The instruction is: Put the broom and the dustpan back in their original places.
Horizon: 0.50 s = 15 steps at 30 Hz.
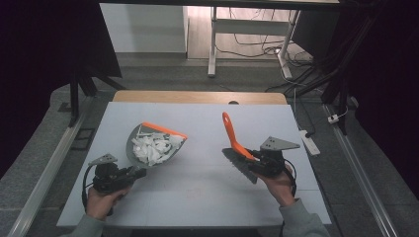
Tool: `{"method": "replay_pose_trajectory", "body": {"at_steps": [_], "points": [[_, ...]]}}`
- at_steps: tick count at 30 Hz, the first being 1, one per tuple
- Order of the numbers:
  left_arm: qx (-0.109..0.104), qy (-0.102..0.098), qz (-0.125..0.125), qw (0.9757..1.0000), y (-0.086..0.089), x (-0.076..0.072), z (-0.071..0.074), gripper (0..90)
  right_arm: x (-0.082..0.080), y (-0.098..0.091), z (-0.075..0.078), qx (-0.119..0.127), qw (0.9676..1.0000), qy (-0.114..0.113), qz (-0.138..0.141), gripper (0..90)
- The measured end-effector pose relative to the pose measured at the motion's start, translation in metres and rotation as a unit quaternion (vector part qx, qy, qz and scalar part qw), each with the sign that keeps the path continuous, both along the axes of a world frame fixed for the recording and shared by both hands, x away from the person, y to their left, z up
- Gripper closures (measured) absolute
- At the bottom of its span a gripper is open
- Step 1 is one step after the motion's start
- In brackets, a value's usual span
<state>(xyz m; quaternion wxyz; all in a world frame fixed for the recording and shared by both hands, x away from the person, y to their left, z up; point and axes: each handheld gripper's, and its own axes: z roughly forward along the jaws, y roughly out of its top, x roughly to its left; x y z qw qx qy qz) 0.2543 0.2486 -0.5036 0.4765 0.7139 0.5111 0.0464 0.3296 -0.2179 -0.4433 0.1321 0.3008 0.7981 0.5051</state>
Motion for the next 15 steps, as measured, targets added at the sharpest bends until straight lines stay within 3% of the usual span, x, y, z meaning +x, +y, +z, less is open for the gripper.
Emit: {"method": "replay_pose_trajectory", "body": {"at_steps": [5,15], "points": [[0.003,-0.001,0.01,0.9999,-0.0003,-0.0008,-0.0003,61.1,-0.0014,-0.0008,-0.0013,-0.001,1.0,0.005,0.001,69.5],[0.018,0.005,0.051,0.9985,-0.0025,-0.0047,-0.0036,61.2,-0.0027,-0.0093,-0.0041,0.008,0.9997,0.021,-0.007,69.6]]}}
